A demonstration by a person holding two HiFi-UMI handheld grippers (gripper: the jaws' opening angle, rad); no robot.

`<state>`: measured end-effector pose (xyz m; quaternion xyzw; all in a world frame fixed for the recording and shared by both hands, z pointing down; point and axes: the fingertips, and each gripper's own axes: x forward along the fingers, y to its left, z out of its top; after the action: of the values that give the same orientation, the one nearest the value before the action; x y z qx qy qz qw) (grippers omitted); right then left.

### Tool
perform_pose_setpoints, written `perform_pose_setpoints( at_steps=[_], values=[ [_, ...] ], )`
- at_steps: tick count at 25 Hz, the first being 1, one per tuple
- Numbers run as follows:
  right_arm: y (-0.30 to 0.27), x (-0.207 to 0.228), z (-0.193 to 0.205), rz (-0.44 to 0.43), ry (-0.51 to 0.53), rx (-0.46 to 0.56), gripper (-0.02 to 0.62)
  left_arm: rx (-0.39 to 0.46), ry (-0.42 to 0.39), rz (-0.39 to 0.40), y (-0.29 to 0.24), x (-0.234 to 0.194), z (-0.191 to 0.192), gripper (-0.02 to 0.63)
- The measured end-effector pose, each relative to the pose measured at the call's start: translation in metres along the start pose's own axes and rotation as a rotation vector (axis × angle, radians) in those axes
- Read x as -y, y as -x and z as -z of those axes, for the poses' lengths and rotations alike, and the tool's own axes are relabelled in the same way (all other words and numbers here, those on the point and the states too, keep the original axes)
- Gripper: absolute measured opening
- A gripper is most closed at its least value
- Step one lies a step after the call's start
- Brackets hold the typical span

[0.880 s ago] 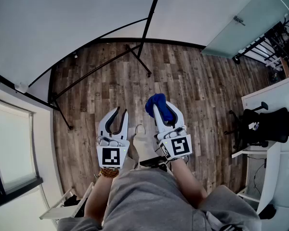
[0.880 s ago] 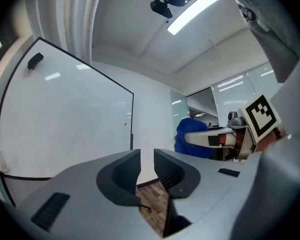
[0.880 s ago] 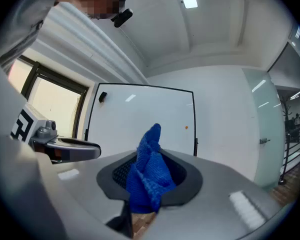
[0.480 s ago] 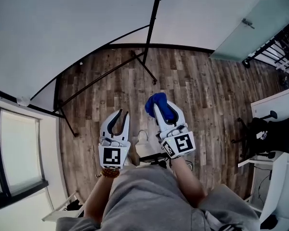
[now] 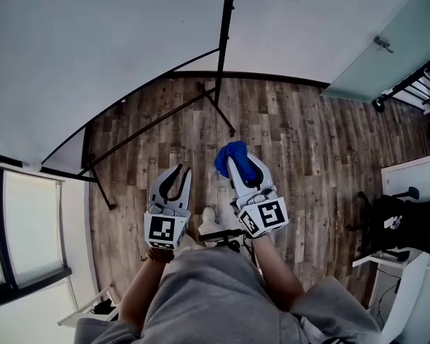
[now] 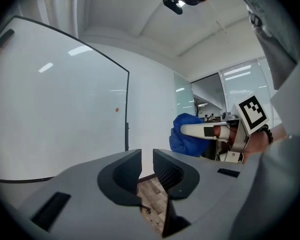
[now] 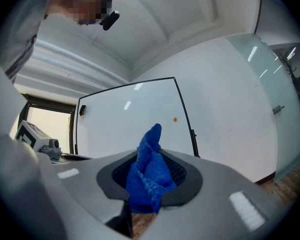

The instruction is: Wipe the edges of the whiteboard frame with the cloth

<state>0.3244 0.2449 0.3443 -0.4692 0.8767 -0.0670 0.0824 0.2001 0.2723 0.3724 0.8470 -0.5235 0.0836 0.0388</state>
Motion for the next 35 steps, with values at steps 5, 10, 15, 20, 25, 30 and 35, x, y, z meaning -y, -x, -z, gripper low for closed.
perform_pose_setpoints(
  at_steps=[5, 10, 15, 20, 25, 30, 35],
  values=[
    [-0.018, 0.032, 0.002, 0.003, -0.051, 0.005, 0.103, -0.016, 0.012, 0.017, -0.029, 0.005, 0.0, 0.072],
    [-0.048, 0.056, 0.011, 0.002, -0.086, -0.015, 0.103, -0.005, 0.014, 0.027, -0.055, -0.011, -0.005, 0.068],
    [-0.086, 0.074, 0.02, 0.015, -0.106, -0.03, 0.103, -0.001, 0.047, 0.028, -0.087, -0.039, 0.004, 0.064],
    [-0.136, 0.095, 0.027, 0.026, -0.124, -0.07, 0.103, 0.03, 0.072, 0.053, -0.134, -0.075, 0.002, 0.061],
    [-0.189, 0.108, 0.028, 0.011, -0.119, -0.123, 0.103, 0.06, 0.092, 0.036, -0.176, -0.121, -0.005, 0.058],
    [-0.246, 0.114, 0.044, 0.008, -0.118, -0.181, 0.103, 0.068, 0.154, 0.045, -0.198, -0.159, 0.002, 0.058],
    [-0.299, 0.123, 0.061, 0.021, -0.146, -0.21, 0.103, 0.064, 0.176, 0.065, -0.223, -0.195, 0.014, 0.055]
  ],
)
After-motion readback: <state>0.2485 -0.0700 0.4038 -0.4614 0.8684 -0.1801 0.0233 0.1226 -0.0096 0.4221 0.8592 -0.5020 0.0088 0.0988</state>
